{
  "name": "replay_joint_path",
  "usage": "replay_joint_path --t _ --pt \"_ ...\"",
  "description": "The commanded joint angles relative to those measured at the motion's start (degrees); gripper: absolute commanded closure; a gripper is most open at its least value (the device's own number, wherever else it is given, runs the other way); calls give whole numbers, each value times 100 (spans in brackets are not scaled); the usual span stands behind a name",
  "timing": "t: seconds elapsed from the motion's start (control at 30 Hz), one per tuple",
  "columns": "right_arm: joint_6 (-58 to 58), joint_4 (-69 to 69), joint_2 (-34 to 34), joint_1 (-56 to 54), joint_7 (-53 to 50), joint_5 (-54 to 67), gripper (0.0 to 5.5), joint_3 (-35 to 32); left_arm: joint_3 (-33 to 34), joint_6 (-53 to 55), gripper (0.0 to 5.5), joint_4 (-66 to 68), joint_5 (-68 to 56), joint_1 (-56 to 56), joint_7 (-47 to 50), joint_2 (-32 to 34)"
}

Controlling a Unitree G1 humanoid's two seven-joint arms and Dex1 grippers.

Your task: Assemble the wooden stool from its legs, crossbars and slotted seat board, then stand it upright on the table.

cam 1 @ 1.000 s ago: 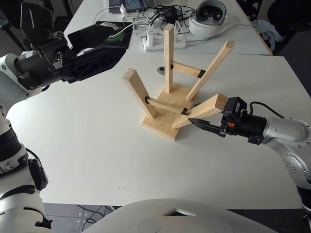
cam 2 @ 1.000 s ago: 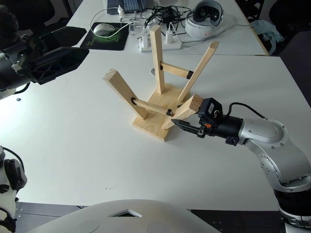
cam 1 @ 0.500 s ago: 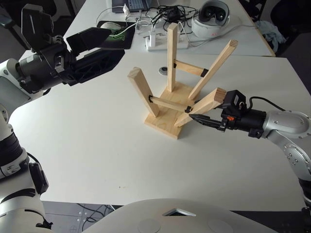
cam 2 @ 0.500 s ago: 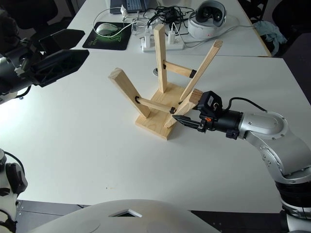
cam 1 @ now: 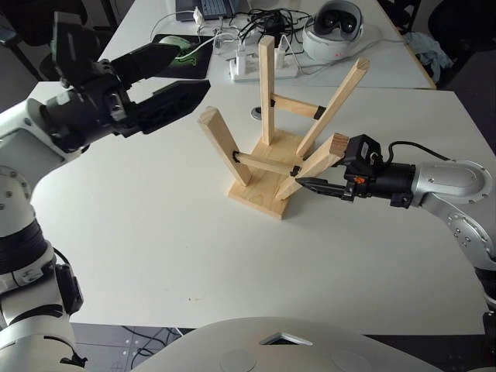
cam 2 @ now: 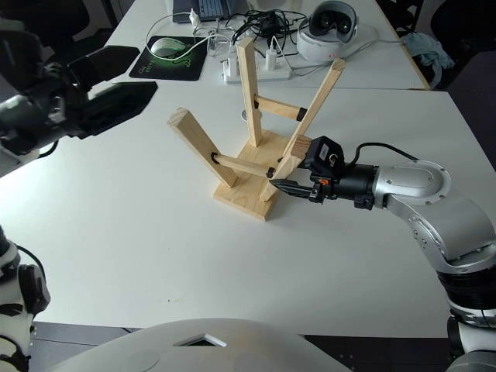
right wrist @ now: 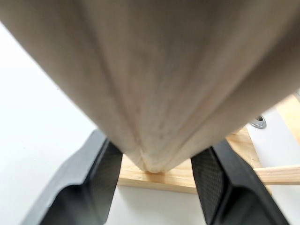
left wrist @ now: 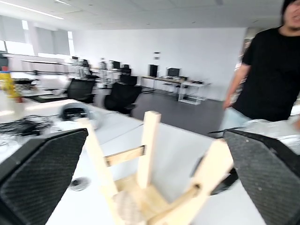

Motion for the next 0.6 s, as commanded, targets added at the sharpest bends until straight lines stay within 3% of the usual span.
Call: replay_joint_path --t 0.03,0.17,0.3,0.47,0.6 --pt "1234 331 -463 547 -226 -626 344 724 -676 -491 10 -528 1240 120 1391 -738" --pt "1231 314 -397 495 -274 -553 344 742 -1373 -474 10 -1055 2211 538 2277 -1064" --pt "1278 292 -228 398 -518 -502 344 730 -2322 -509 67 -1549 3290 618 2692 -1025" --pt "1259 345 -126 300 -700 -539 344 894 -2702 -758 149 -2023 3805 383 2739 -1225" --pt "1331 271 -31 439 -939 -482 344 948 -2921 -1113 202 -2273 4889 88 2848 -892"
